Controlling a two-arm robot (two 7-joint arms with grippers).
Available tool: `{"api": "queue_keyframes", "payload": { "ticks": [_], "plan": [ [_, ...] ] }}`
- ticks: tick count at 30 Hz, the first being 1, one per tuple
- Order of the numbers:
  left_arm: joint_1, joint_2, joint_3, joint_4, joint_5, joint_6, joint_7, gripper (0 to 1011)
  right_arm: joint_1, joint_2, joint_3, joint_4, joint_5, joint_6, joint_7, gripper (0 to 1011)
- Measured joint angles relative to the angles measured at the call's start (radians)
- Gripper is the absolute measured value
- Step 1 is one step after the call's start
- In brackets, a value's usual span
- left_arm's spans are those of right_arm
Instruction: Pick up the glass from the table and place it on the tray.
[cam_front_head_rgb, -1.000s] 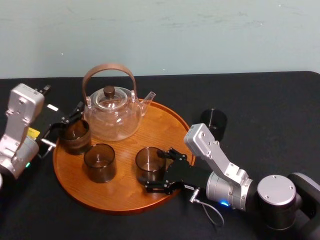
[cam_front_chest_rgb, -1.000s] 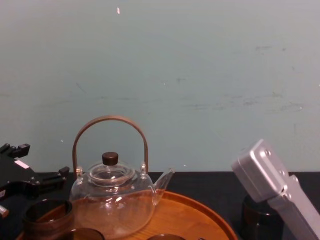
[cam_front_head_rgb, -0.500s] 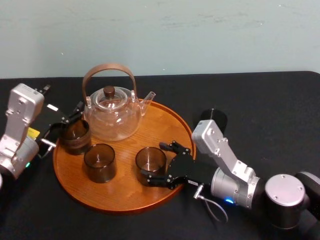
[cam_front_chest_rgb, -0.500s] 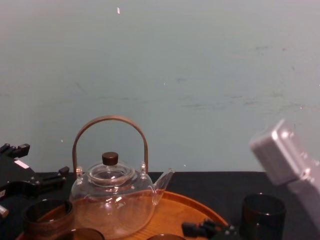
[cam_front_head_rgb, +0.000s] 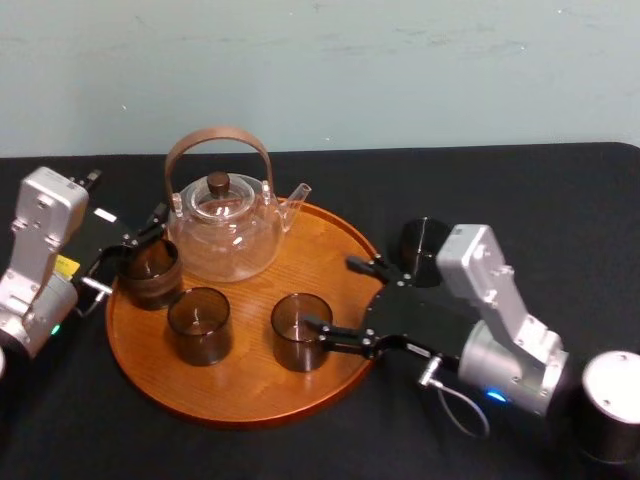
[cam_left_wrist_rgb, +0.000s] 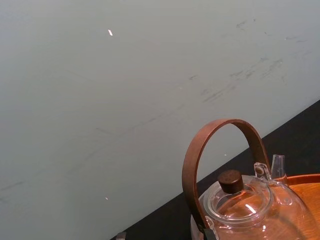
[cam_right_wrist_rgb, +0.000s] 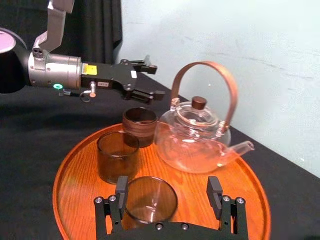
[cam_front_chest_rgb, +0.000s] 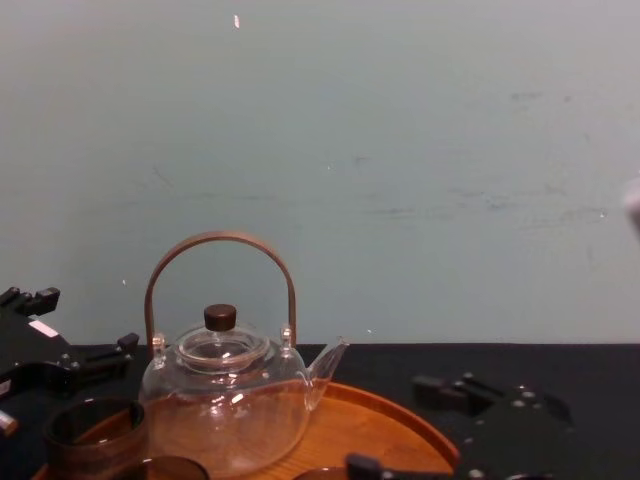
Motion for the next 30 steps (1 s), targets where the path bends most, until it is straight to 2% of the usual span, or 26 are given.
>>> {"api": "queue_keyframes", "payload": {
  "ticks": [5,10,15,17,19,21,25,30],
  "plan": [
    [0.0,0.0,0.0,0.0,0.0,0.0,0.0,1001,-0.056,0.039,0.048,-0.046,0.027,-0.001,-0.016,1002],
    [0.0,0.0,0.0,0.0,0.0,0.0,0.0,1001,-0.09,0.061,0.08,-0.06,0.034,0.01,-0.036,1002],
    [0.0,0.0,0.0,0.0,0.0,0.0,0.0,1001,-0.132,0.081,0.147,-0.064,0.061,0.017,-0.062,1003],
    [0.0,0.0,0.0,0.0,0.0,0.0,0.0,1001,-0.137,0.083,0.156,-0.063,0.066,0.017,-0.065,1002],
    [0.0,0.0,0.0,0.0,0.0,0.0,0.0,1001,-0.155,0.089,0.192,-0.059,0.082,0.016,-0.076,1002],
    [0.0,0.0,0.0,0.0,0.0,0.0,0.0,1001,-0.163,0.09,0.213,-0.054,0.085,0.015,-0.088,1002],
    [0.0,0.0,0.0,0.0,0.0,0.0,0.0,1001,-0.169,0.087,0.242,-0.037,0.086,0.015,-0.104,1002],
    [0.0,0.0,0.0,0.0,0.0,0.0,0.0,1001,-0.155,0.071,0.261,-0.005,0.085,0.033,-0.12,1002]
  ]
}}
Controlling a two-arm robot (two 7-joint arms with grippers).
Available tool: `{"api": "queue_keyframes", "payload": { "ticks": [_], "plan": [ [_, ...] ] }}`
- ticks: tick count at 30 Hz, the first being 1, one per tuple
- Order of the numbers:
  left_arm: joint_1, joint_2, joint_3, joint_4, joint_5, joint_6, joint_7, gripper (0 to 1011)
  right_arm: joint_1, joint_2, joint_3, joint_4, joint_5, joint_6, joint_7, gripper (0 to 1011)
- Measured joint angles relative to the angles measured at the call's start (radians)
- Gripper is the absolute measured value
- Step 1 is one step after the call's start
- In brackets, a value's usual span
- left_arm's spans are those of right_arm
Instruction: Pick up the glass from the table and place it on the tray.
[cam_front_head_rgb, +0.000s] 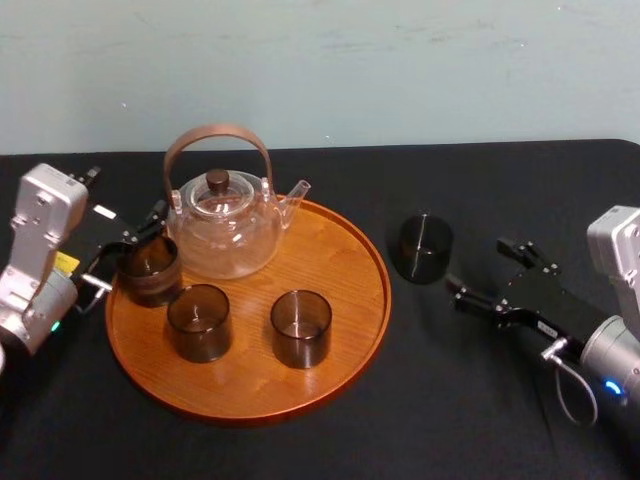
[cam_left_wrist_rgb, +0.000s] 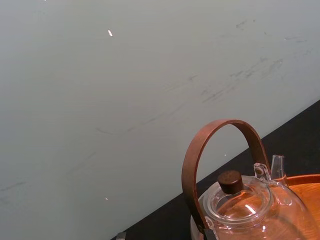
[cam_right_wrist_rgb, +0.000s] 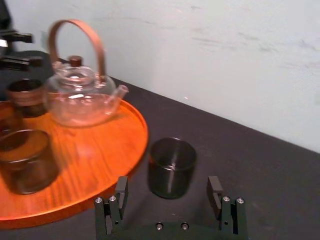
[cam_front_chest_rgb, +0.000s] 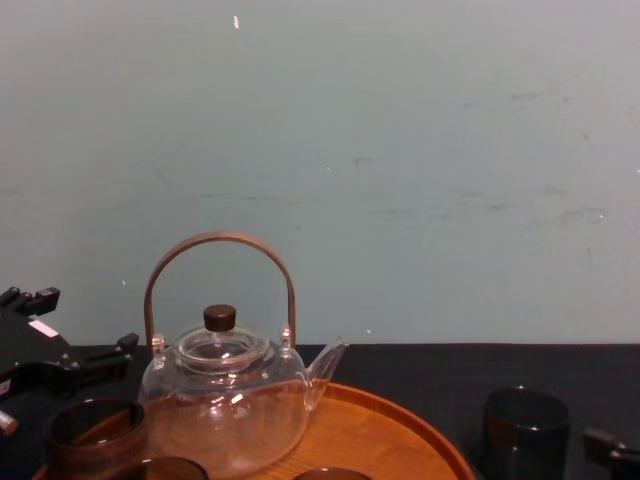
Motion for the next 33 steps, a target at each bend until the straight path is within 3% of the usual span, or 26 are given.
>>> {"api": "queue_keyframes", "payload": {
  "ticks": [15,33],
  "plan": [
    [0.0,0.0,0.0,0.0,0.0,0.0,0.0,1001,0.152,-0.075,-0.024,0.172,0.004,0.08,0.005,1002],
    [0.0,0.0,0.0,0.0,0.0,0.0,0.0,1001,0.246,-0.108,-0.102,0.254,-0.046,0.079,0.043,1002]
  ]
}}
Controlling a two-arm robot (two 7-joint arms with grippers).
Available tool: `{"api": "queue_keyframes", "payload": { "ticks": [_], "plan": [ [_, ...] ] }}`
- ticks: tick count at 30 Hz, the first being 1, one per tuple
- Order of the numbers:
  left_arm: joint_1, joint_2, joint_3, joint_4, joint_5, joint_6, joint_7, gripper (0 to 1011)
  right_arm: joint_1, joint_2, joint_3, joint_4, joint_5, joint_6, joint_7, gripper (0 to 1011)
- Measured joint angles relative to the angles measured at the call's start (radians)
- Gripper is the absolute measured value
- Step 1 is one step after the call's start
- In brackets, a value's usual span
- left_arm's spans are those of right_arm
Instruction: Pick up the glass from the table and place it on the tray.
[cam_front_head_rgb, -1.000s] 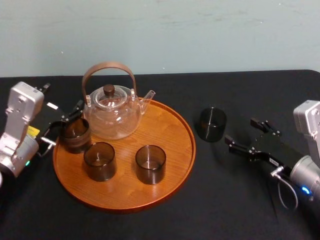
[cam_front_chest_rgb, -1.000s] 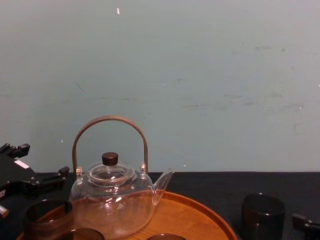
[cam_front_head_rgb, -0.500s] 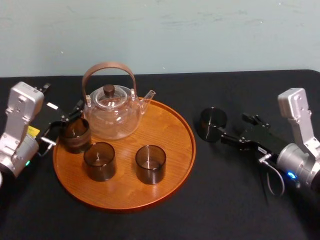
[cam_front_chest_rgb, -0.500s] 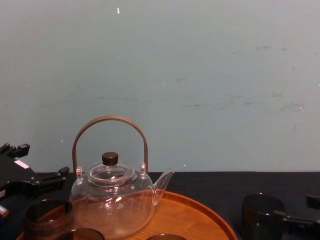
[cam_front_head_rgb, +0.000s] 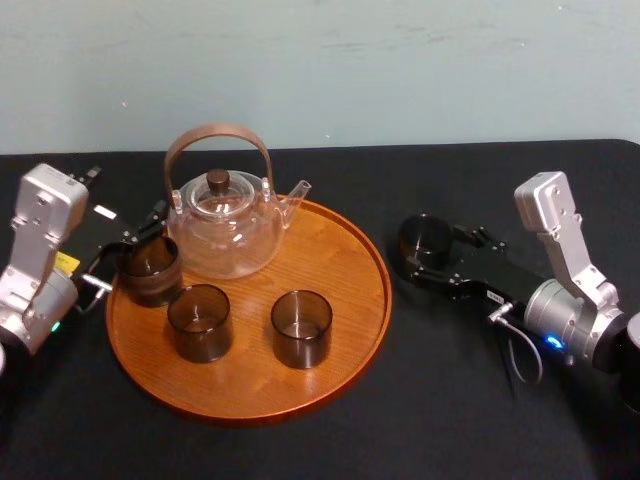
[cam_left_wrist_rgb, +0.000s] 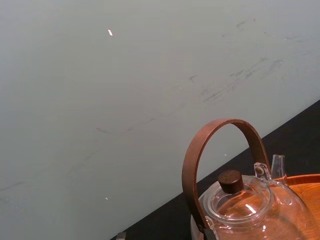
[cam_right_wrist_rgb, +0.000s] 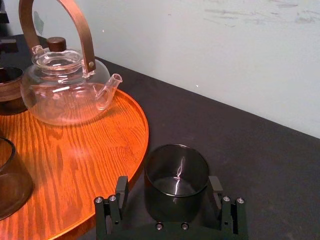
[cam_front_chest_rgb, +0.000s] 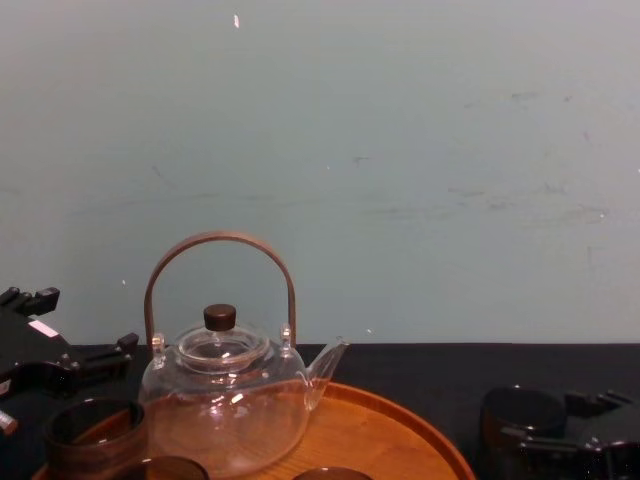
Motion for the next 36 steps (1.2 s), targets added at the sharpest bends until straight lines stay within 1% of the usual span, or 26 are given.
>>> {"api": "queue_keyframes", "payload": {
  "ticks": [7,23,36],
  "plan": [
    [0.0,0.0,0.0,0.0,0.0,0.0,0.0,1001,0.029,-0.014,-0.014,0.029,-0.019,0.0,-0.001,1002],
    [0.0,0.0,0.0,0.0,0.0,0.0,0.0,1001,0.054,-0.029,-0.02,0.063,-0.04,0.002,-0.009,1002],
    [0.0,0.0,0.0,0.0,0.0,0.0,0.0,1001,0.084,-0.049,-0.022,0.112,-0.049,0.004,-0.007,1002]
  ]
}}
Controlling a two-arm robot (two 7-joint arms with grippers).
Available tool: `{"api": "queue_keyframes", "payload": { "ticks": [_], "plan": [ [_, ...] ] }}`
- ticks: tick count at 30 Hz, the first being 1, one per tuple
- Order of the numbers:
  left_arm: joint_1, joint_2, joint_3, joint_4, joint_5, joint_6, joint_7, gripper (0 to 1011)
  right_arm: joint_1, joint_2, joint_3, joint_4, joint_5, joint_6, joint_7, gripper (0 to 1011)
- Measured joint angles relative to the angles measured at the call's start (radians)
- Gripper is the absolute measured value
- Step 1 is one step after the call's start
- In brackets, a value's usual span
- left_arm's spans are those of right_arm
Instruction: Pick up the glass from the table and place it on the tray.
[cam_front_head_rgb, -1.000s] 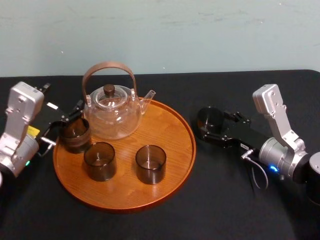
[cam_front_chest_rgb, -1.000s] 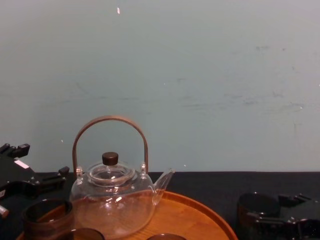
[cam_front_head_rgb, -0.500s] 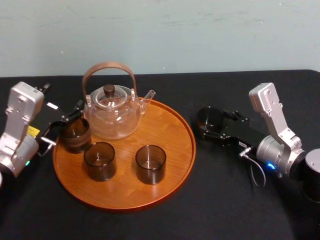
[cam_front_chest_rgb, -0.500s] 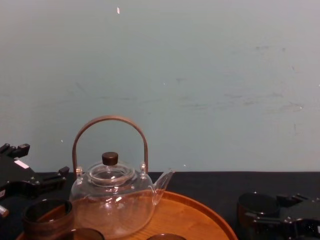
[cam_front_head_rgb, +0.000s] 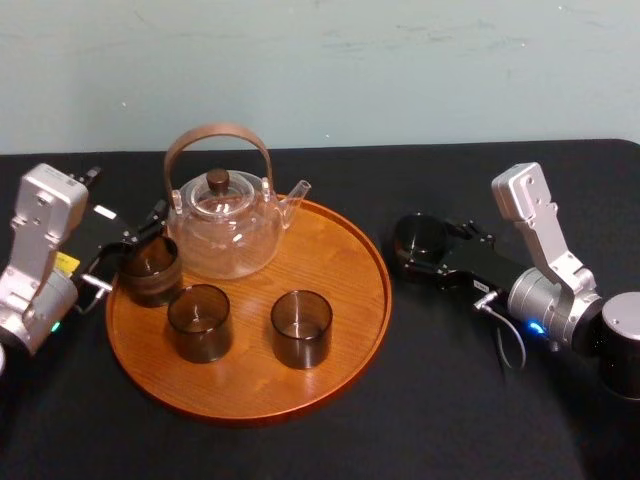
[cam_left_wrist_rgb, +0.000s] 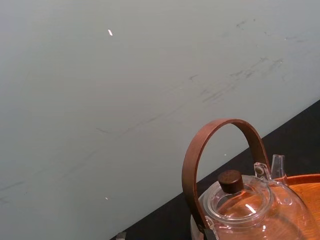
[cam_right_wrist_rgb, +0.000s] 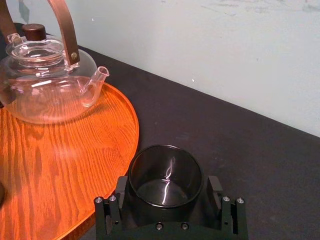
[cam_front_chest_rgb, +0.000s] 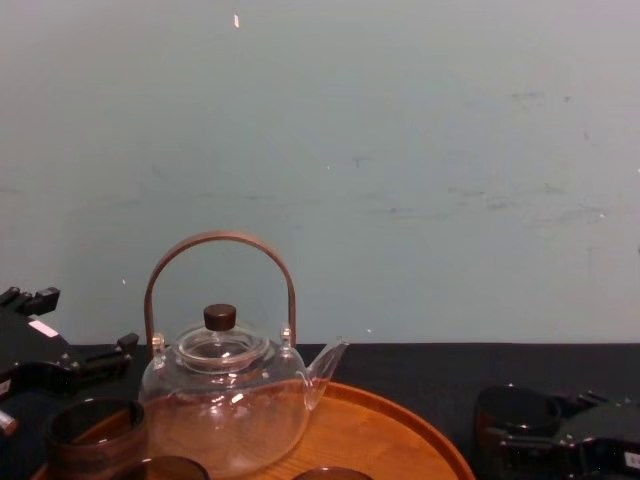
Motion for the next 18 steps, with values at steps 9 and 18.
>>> {"api": "queue_keyframes", "payload": {
  "ticks": [9,18],
  "plan": [
    [0.0,0.0,0.0,0.0,0.0,0.0,0.0,1001,0.03,-0.018,-0.008,0.044,-0.005,-0.001,0.009,1002],
    [0.0,0.0,0.0,0.0,0.0,0.0,0.0,1001,0.057,-0.037,-0.016,0.096,-0.01,-0.013,0.014,1002]
  ]
}}
